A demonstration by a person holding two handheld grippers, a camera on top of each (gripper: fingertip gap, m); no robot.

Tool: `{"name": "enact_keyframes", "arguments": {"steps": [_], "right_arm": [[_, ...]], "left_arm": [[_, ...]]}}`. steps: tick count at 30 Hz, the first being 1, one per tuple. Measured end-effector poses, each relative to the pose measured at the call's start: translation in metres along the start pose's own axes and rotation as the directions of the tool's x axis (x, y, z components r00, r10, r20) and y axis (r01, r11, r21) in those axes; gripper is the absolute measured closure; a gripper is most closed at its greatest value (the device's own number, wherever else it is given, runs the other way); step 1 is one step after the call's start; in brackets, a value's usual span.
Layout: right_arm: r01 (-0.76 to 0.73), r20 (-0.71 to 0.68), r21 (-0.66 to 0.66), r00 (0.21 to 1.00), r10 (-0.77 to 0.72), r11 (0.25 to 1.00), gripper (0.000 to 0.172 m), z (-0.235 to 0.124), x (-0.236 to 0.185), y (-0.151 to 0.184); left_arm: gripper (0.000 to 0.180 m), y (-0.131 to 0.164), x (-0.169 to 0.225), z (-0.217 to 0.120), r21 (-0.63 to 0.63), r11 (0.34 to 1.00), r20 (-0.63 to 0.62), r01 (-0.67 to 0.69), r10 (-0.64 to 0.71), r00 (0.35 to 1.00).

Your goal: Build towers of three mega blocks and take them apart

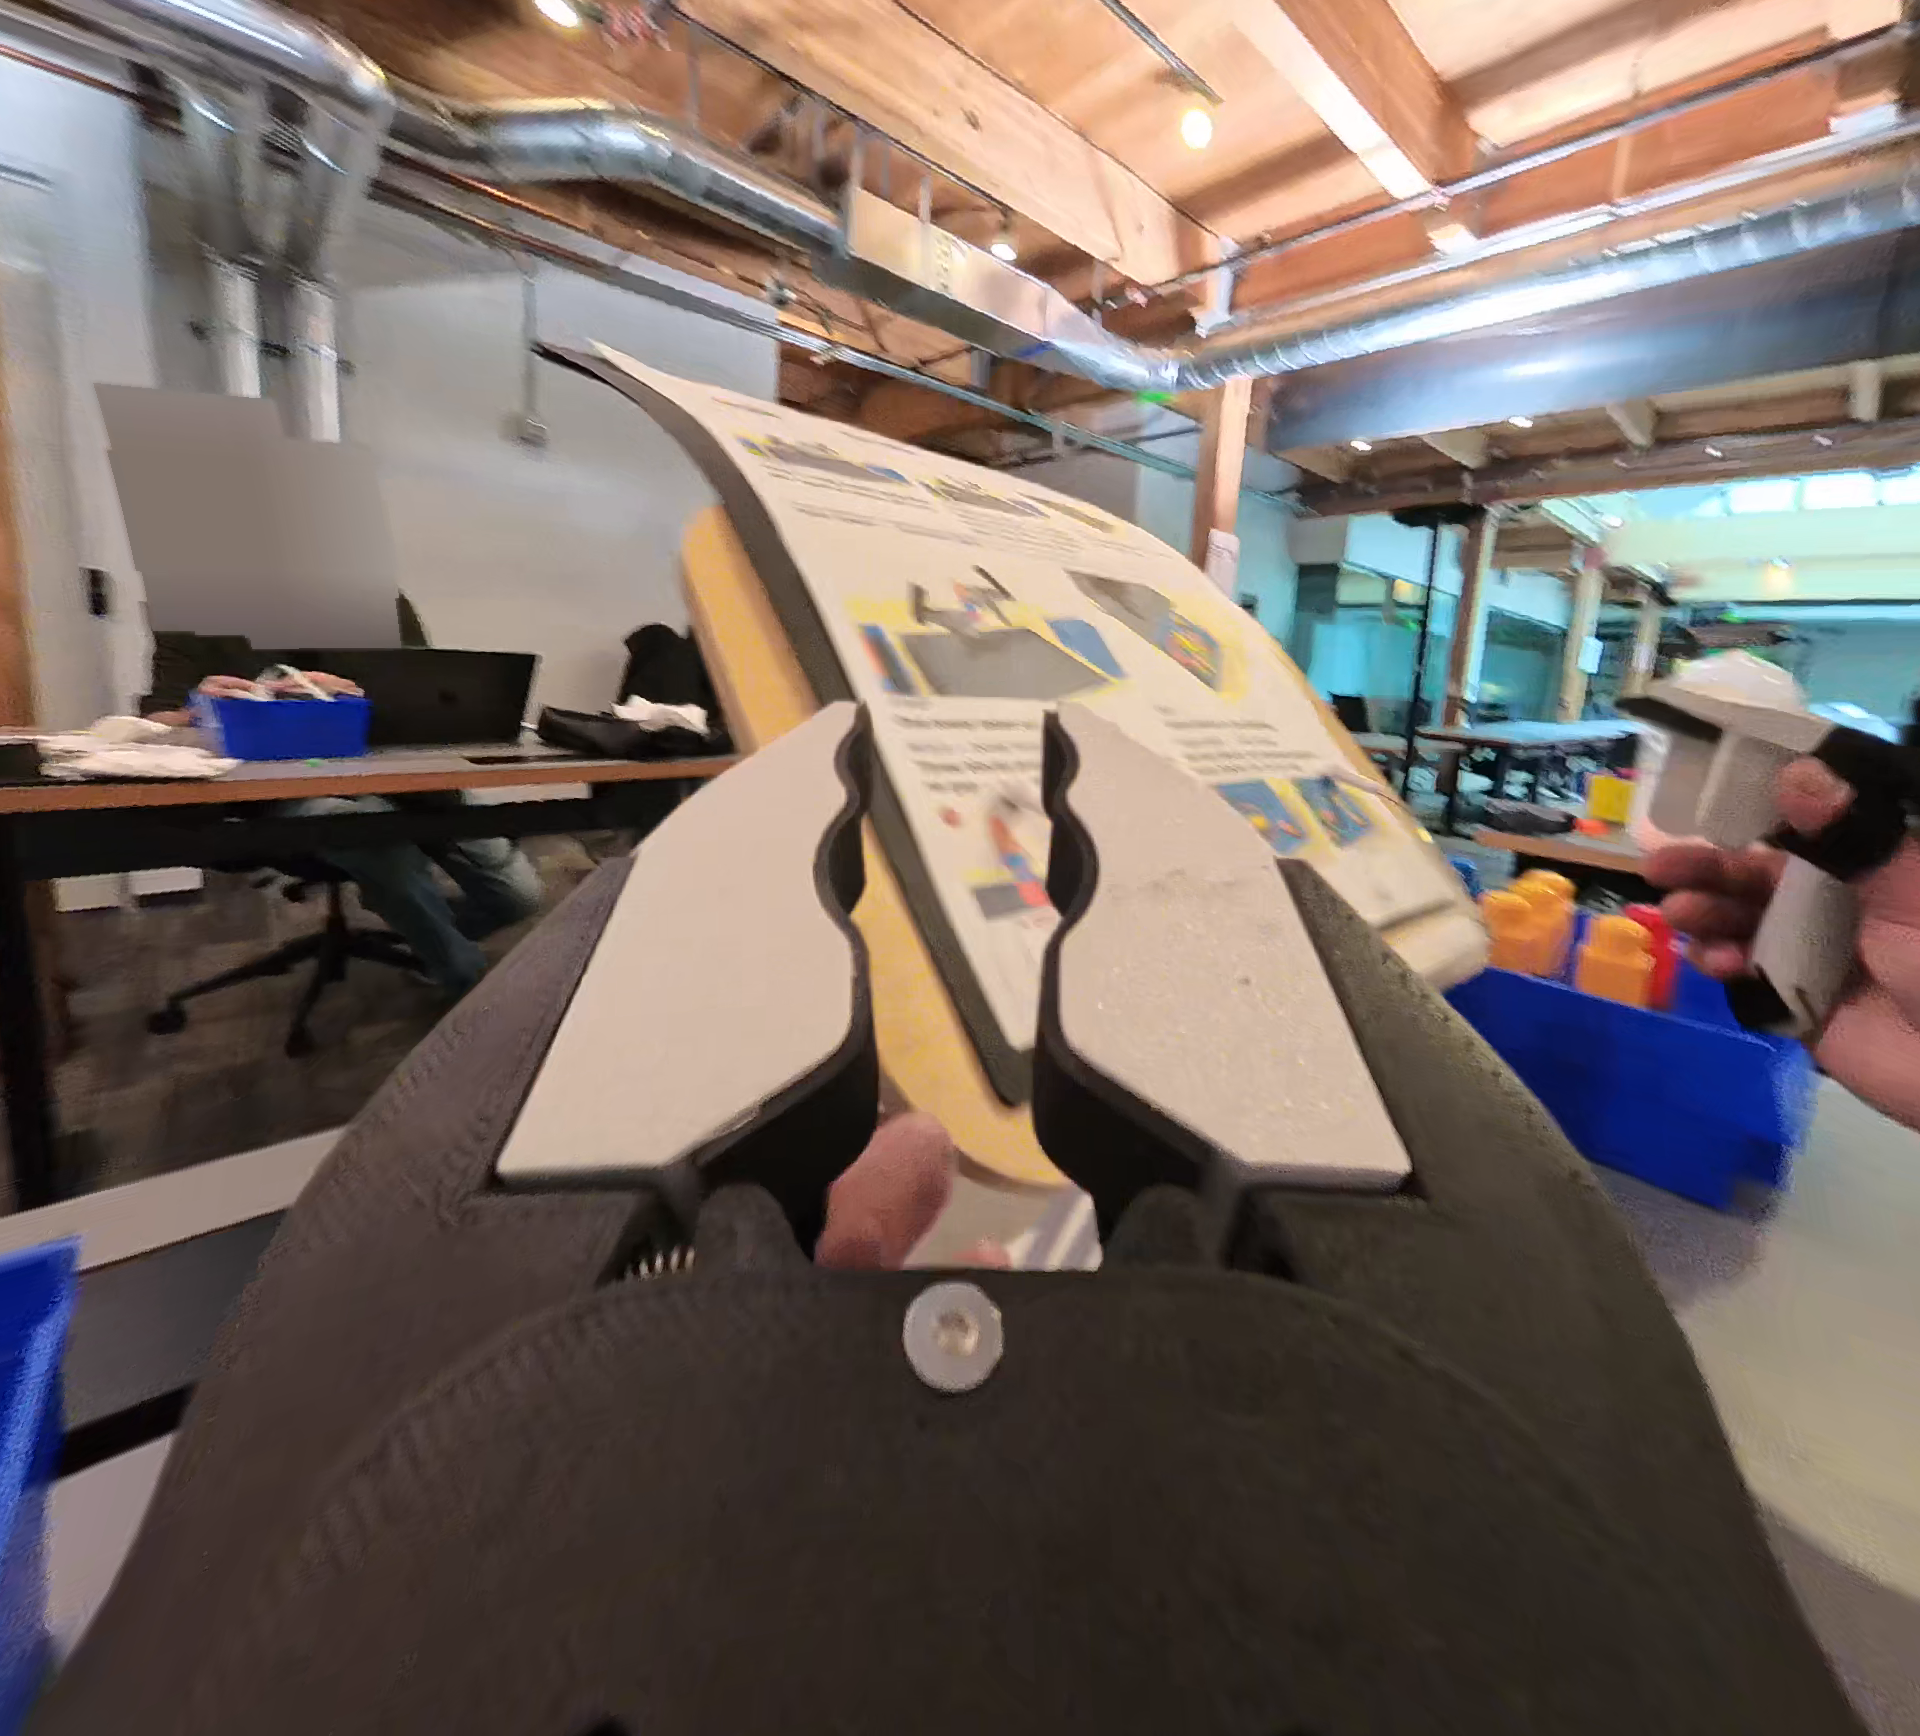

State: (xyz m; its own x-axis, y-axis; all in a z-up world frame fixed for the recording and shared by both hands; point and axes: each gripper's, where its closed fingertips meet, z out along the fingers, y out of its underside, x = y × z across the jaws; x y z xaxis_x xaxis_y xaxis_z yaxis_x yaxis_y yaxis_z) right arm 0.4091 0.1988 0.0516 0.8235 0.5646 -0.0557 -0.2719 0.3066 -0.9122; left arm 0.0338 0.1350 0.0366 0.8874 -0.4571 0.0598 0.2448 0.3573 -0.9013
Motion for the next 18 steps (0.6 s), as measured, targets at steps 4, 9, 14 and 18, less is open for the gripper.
{"name": "enact_keyframes", "arguments": {"steps": [4, 9, 14, 18], "right_arm": [[-0.256, 0.026, 0.025, 0.966, 0.256, 0.966, 0.101, 0.044, 0.013, 0.025], [-0.411, 0.064, 0.022, 0.91, 0.409, 0.911, 0.085, 0.069, 0.009, 0.044], [-0.445, 0.12, 0.013, 0.89, 0.44, 0.896, 0.087, 0.075, -0.003, 0.047], [-0.442, 0.138, 0.012, 0.889, 0.437, 0.897, 0.091, 0.073, -0.005, 0.045]], "left_arm": [[0.127, -0.004, -0.03, 0.012, 0.09, 0.991, 0.066, 0.096, -0.102, 0.993], [0.109, 0.018, -0.033, 0.029, 0.088, 0.966, 0.024, 0.244, -0.247, 0.969], [0.114, 0.029, -0.015, 0.037, 0.064, 0.953, -0.042, 0.295, -0.293, 0.955], [0.115, 0.028, -0.01, 0.037, 0.049, 0.952, -0.048, 0.303, -0.301, 0.952]]}}
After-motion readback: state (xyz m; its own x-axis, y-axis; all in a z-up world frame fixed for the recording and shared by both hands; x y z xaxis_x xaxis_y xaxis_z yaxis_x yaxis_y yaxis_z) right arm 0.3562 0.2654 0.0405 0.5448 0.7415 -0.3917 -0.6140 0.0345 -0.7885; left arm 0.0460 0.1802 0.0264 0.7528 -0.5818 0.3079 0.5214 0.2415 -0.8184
